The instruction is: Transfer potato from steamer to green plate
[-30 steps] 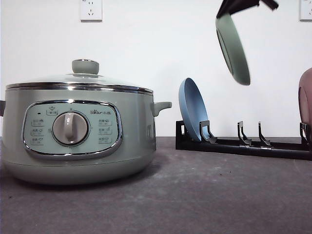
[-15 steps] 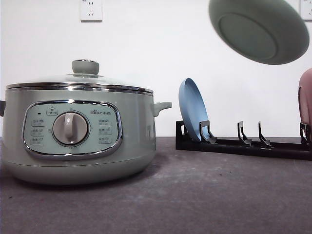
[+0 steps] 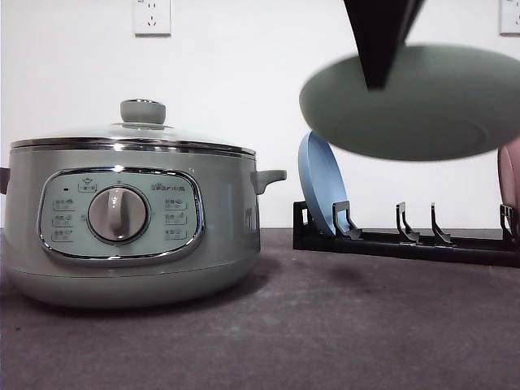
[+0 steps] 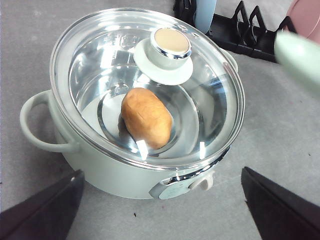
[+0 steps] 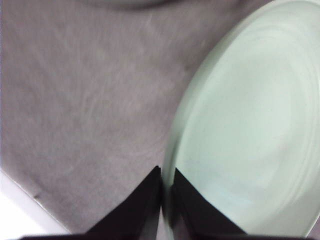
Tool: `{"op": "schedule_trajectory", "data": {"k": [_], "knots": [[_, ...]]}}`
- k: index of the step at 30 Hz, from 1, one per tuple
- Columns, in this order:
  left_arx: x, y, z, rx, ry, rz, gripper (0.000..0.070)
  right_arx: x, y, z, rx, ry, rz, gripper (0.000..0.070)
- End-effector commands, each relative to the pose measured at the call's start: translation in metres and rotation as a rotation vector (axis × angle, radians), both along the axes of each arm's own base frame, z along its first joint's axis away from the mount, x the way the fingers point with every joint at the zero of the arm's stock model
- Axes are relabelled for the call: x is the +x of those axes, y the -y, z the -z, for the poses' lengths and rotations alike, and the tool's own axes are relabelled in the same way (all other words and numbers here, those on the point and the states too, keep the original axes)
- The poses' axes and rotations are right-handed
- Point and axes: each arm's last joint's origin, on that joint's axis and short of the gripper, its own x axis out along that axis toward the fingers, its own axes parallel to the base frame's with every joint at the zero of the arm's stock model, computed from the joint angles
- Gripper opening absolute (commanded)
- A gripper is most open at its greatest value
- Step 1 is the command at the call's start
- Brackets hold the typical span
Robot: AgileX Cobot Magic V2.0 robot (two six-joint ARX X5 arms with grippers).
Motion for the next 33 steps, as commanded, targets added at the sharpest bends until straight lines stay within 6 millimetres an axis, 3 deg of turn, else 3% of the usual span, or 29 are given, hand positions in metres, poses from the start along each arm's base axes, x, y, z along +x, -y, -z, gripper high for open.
{"op": "schedule_trajectory", "data": {"k": [1, 12, 20, 26, 33], "knots": [[0.0, 0.001, -0.007, -0.001, 0.027, 0.011, 0.0637, -0.007, -0.007, 0.008, 0.014, 0.016, 0.022, 0.0005], [0.0, 0.001, -0.007, -0.001, 0.027, 0.011, 0.0637, -0.036, -0.024, 0.077, 0.043, 0.011, -0.018, 0.0005], [0.0, 0.001, -0.007, -0.001, 0.027, 0.011, 0.0637, -0.04, -0.022, 0.117, 0.017, 0.0, -0.031, 0.0005], [0.0, 0.001, -0.007, -0.001, 0.027, 0.01, 0.0637, -0.043, -0.023, 0.135, 0.035, -0.005, -0.042, 0.0005], [0.0, 0.001, -0.007, -0.001, 0.026, 0.01, 0.0637, -0.043, -0.03, 0.135, 0.127, -0.046, -0.06, 0.0008]]}}
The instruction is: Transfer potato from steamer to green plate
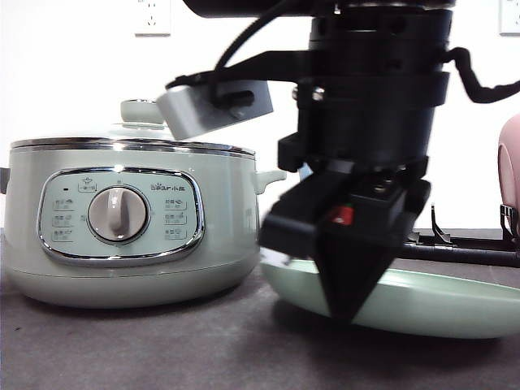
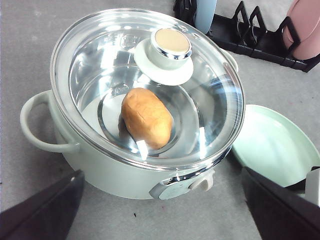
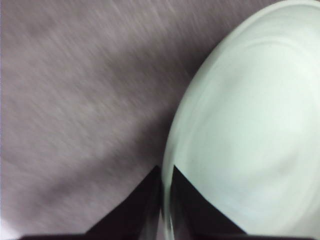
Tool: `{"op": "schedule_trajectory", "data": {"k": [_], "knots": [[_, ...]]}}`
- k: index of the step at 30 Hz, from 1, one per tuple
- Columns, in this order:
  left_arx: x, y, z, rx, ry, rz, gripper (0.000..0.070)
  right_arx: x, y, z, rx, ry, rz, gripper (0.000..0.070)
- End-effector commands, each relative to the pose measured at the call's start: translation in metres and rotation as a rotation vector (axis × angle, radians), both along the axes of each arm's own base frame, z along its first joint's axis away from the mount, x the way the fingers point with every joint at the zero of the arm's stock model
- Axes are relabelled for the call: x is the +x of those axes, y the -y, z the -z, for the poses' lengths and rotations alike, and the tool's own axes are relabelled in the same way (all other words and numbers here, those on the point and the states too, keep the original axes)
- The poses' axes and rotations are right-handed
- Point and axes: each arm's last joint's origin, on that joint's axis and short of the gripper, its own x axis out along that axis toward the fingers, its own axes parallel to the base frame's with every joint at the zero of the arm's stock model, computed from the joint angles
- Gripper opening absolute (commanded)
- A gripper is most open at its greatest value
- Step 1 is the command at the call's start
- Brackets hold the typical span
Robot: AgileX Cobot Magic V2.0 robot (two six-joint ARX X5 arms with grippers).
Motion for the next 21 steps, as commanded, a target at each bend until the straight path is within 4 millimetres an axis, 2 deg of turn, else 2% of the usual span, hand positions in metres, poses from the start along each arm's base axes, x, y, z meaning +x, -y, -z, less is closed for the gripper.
{"op": "schedule_trajectory", "data": {"k": [1, 2, 6, 7, 15, 18, 21], "knots": [[0.0, 0.001, -0.007, -0.001, 0.026, 0.01, 0.0637, -0.003, -0.007, 0.002, 0.033, -0.035, -0.017, 0.0013], [0.0, 0.001, -0.007, -0.002, 0.025, 0.01, 0.0637, -0.003, -0.007, 0.002, 0.041, -0.045, -0.019, 0.0026], [0.0, 0.0, -0.006, -0.001, 0.021, 0.01, 0.0637, -0.003, -0.006, 0.002, 0.032, -0.04, -0.005, 0.0289], [0.0, 0.0, -0.006, -0.001, 0.021, 0.01, 0.0637, -0.002, -0.006, 0.002, 0.029, -0.039, 0.001, 0.0321], [0.0, 0.0, -0.006, -0.001, 0.02, 0.01, 0.0637, 0.002, -0.003, -0.001, 0.029, 0.011, 0.035, 0.034], [0.0, 0.0, -0.006, -0.001, 0.021, 0.01, 0.0637, 0.002, -0.002, -0.012, 0.078, 0.029, 0.033, 0.0341], [0.0, 0.0, -0.006, -0.001, 0.023, 0.01, 0.0637, 0.0, 0.001, -0.033, 0.154, 0.058, 0.026, 0.0341]]}}
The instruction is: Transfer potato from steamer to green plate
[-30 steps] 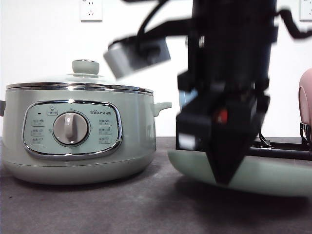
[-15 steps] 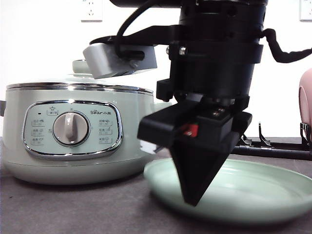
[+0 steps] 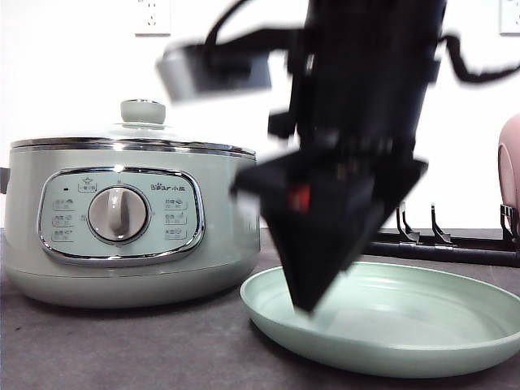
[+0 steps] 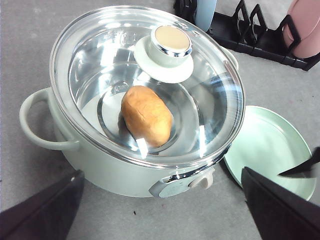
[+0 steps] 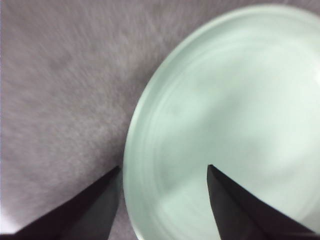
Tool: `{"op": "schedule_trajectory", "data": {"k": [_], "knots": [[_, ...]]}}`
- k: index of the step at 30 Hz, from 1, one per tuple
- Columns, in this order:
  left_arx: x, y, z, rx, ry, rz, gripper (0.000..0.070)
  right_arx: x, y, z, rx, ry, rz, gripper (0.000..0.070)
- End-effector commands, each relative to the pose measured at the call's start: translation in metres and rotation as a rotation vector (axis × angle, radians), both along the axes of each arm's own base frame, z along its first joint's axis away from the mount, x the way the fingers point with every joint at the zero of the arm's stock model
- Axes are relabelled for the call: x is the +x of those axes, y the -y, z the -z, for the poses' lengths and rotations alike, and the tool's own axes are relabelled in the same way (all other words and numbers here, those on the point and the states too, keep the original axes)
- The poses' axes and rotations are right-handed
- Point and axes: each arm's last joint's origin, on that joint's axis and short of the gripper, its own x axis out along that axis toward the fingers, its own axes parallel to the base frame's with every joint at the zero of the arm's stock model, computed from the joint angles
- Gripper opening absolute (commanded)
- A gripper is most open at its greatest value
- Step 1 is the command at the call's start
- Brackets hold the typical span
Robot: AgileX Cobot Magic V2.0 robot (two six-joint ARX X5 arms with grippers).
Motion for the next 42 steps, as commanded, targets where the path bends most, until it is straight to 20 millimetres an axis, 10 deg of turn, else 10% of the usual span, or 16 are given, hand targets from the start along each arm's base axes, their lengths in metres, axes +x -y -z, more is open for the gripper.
{"op": "schedule_trajectory", "data": {"k": [1, 16, 27, 42], "knots": [[0.001, 0.001, -0.007, -0.001, 0.03, 0.01, 0.0637, -0.001, -0.002, -0.021, 0.081, 0.035, -0.005, 0.0341], [0.001, 0.001, -0.007, -0.007, 0.026, 0.006, 0.0637, 0.024, 0.08, -0.154, 0.62, 0.089, 0.055, 0.034], [0.001, 0.001, -0.007, -0.018, 0.019, -0.002, 0.0637, 0.055, 0.13, -0.161, 0.876, -0.164, 0.025, 0.0339], [0.004, 0.001, -0.013, -0.036, 0.01, -0.016, 0.0636, 0.056, 0.135, -0.158, 0.841, -0.166, 0.037, 0.0339]]}}
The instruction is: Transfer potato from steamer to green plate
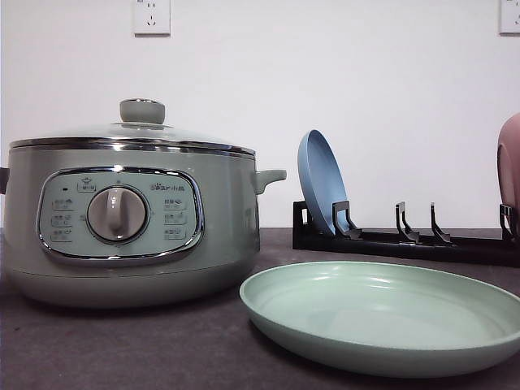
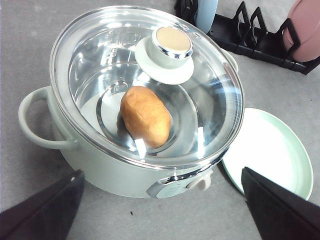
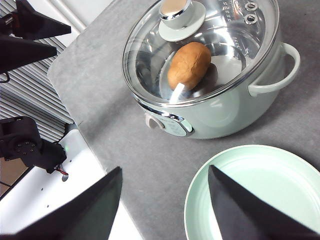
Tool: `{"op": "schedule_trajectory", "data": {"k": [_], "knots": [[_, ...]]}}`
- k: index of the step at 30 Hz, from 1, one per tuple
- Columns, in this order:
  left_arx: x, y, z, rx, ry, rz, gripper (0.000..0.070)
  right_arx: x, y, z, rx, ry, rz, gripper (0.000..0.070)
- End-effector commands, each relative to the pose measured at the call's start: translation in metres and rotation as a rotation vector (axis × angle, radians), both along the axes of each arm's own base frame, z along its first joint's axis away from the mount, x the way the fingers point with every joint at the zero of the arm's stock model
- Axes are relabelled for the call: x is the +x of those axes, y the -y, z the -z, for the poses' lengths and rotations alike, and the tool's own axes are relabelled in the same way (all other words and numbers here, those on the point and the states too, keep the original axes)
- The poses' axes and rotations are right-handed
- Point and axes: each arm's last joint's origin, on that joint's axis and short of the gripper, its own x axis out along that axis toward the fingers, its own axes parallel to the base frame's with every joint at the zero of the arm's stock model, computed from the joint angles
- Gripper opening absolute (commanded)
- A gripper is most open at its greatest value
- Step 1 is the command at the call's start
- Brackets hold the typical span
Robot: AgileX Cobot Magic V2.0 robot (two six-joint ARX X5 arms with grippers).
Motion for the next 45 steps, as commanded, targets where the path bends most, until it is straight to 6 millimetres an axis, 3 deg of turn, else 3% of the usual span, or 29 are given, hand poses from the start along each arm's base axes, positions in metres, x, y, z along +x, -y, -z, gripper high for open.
{"op": "schedule_trajectory", "data": {"k": [1, 6, 11, 17, 24, 30, 37, 45], "knots": [[0.004, 0.001, -0.014, -0.018, 0.024, -0.002, 0.0636, 0.001, -0.002, -0.004, 0.0, 0.024, -0.015, 0.0339], [0.019, 0.004, -0.05, -0.002, 0.003, -0.003, 0.0636, 0.001, -0.002, -0.004, -0.001, 0.025, -0.017, 0.0339], [0.049, 0.014, -0.08, 0.062, -0.058, 0.011, 0.0635, 0.001, -0.002, -0.003, -0.006, 0.024, -0.02, 0.0339], [0.095, 0.039, -0.094, 0.143, -0.117, 0.033, 0.0631, 0.001, -0.002, -0.003, -0.007, 0.027, -0.022, 0.0339], [0.141, 0.076, -0.083, 0.252, -0.184, 0.078, 0.063, 0.001, -0.002, -0.003, -0.008, 0.029, -0.023, 0.0339], [0.169, 0.105, -0.064, 0.342, -0.24, 0.108, 0.063, 0.001, -0.002, -0.003, -0.009, 0.029, -0.022, 0.0339], [0.187, 0.127, -0.039, 0.416, -0.299, 0.132, 0.0629, 0.001, -0.002, -0.003, -0.013, 0.031, -0.017, 0.0339], [0.197, 0.134, -0.022, 0.457, -0.341, 0.127, 0.0625, 0.001, -0.001, -0.002, -0.027, 0.031, -0.011, 0.0339]]}}
